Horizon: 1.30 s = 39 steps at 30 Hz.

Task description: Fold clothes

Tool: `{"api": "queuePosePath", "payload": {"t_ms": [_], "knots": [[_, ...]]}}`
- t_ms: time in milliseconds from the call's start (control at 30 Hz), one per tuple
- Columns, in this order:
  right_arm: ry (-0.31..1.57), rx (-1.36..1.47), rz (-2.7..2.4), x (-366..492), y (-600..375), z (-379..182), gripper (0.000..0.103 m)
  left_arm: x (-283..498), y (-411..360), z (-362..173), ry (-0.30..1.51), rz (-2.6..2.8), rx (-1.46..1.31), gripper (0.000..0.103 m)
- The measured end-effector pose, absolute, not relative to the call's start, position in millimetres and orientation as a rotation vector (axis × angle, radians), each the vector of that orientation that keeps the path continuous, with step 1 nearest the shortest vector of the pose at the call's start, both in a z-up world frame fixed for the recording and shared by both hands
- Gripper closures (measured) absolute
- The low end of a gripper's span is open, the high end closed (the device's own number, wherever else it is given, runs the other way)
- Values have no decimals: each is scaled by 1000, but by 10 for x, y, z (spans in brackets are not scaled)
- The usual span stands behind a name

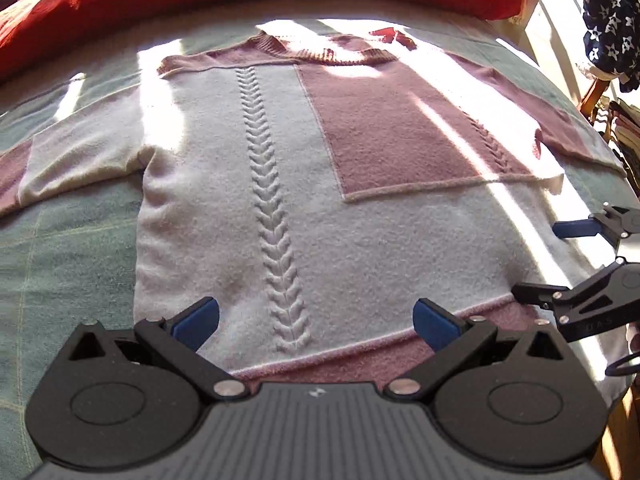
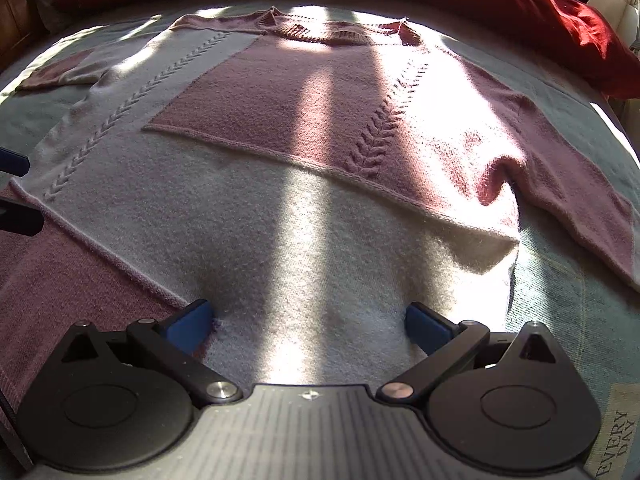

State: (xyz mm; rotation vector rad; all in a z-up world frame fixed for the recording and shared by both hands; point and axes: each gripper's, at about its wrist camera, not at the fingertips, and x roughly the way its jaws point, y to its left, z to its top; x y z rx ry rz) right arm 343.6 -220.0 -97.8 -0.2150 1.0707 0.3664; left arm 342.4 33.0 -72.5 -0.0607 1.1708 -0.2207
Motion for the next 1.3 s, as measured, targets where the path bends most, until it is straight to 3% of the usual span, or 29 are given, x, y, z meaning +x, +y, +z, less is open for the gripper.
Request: {"api": "queuePosePath", "payload": {"t_ms": [167, 733, 1133, 1300], "knots": [[1065, -214, 362, 3425, -2193, -981, 0, 3863, 380, -834, 1118, -108, -61, 1], [1039, -217, 365, 3195, -2299, -914, 0, 3812, 295, -908, 1143, -102, 3, 0], [1141, -220, 381, 2645, -2618, -757, 0, 3864, 307, -887, 1178, -155, 25, 1], [1022, -208, 451, 2881, -2385, -608, 0, 3780, 216, -725, 1143, -182, 81, 1]]}}
